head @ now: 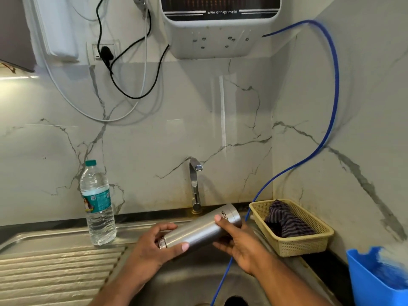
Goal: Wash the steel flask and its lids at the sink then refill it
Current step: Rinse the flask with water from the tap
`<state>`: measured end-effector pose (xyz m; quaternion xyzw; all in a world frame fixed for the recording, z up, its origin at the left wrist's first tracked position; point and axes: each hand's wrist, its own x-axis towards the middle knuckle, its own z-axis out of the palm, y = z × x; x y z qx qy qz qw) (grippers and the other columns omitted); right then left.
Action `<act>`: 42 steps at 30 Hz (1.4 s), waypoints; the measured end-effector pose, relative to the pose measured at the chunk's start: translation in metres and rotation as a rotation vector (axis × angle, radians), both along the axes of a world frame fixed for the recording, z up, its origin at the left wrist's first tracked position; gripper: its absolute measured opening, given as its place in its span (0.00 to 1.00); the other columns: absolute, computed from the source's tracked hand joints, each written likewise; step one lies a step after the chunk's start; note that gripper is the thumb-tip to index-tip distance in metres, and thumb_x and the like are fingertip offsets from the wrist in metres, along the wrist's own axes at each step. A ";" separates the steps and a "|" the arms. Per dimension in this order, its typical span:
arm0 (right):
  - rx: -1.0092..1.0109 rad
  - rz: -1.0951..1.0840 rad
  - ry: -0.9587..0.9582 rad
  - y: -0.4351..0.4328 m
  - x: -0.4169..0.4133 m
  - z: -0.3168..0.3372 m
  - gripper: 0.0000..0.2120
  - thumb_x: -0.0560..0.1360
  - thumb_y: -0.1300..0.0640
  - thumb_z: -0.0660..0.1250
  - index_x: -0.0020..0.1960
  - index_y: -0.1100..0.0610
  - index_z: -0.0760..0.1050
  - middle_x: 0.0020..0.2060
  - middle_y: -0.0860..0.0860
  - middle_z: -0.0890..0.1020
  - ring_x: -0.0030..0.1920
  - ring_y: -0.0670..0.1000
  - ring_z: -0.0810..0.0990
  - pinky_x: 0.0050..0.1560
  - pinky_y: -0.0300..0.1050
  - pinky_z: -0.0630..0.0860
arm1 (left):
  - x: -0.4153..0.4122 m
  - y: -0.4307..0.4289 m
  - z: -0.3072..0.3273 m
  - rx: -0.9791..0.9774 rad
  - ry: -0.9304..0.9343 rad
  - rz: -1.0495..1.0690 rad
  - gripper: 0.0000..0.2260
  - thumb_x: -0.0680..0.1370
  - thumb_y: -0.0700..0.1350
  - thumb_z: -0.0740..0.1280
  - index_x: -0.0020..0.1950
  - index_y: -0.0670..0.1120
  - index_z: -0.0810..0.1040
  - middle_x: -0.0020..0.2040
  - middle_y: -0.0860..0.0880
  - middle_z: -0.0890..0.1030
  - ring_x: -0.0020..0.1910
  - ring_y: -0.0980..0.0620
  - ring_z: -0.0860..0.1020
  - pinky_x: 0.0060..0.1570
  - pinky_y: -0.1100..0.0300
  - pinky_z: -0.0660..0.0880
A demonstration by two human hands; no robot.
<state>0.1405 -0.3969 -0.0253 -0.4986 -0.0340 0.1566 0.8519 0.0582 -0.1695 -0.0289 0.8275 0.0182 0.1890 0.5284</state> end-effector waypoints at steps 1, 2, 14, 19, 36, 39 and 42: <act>-0.018 -0.033 -0.002 0.002 0.000 0.000 0.37 0.63 0.57 0.83 0.67 0.54 0.70 0.61 0.61 0.79 0.59 0.62 0.80 0.49 0.58 0.85 | 0.001 -0.001 -0.001 -0.029 -0.003 0.003 0.33 0.60 0.64 0.83 0.62 0.60 0.79 0.59 0.54 0.81 0.58 0.55 0.79 0.49 0.64 0.77; -0.027 -0.067 -0.002 0.002 0.000 0.000 0.38 0.62 0.56 0.84 0.67 0.55 0.70 0.60 0.61 0.79 0.59 0.62 0.80 0.49 0.58 0.85 | 0.002 -0.002 -0.002 -0.078 -0.013 0.013 0.34 0.60 0.63 0.83 0.62 0.58 0.79 0.60 0.54 0.80 0.59 0.55 0.79 0.49 0.64 0.76; -0.983 0.097 -0.630 0.009 0.000 -0.018 0.58 0.49 0.26 0.80 0.75 0.31 0.60 0.73 0.44 0.70 0.72 0.48 0.70 0.74 0.53 0.69 | 0.004 -0.016 0.026 -0.139 -0.227 0.084 0.29 0.61 0.56 0.84 0.60 0.55 0.81 0.52 0.53 0.86 0.54 0.57 0.82 0.54 0.62 0.76; -0.902 0.074 -0.618 0.028 -0.005 -0.025 0.33 0.62 0.40 0.82 0.63 0.42 0.74 0.54 0.39 0.83 0.53 0.38 0.82 0.59 0.38 0.79 | 0.025 -0.041 0.034 0.258 -0.158 0.012 0.25 0.66 0.55 0.82 0.60 0.60 0.78 0.53 0.65 0.82 0.53 0.73 0.77 0.48 0.77 0.72; -0.674 -0.051 -0.241 0.020 0.022 -0.031 0.20 0.67 0.47 0.83 0.53 0.47 0.77 0.47 0.45 0.82 0.44 0.46 0.84 0.36 0.49 0.85 | 0.206 -0.015 0.043 0.493 0.018 0.141 0.12 0.82 0.42 0.67 0.65 0.48 0.82 0.63 0.48 0.83 0.58 0.49 0.81 0.59 0.60 0.74; -0.640 -0.072 -0.226 0.019 0.024 -0.031 0.20 0.68 0.48 0.82 0.55 0.49 0.78 0.46 0.45 0.83 0.43 0.45 0.84 0.33 0.45 0.84 | 0.215 -0.019 0.036 0.494 -0.012 0.183 0.08 0.82 0.45 0.67 0.58 0.50 0.85 0.54 0.49 0.86 0.47 0.55 0.80 0.48 0.65 0.73; -0.630 -0.082 -0.225 0.019 0.025 -0.034 0.18 0.68 0.48 0.82 0.51 0.47 0.77 0.46 0.45 0.83 0.42 0.45 0.84 0.34 0.47 0.85 | 0.215 -0.020 0.031 0.472 -0.054 0.239 0.08 0.83 0.47 0.67 0.54 0.51 0.86 0.44 0.55 0.84 0.38 0.65 0.76 0.37 0.71 0.67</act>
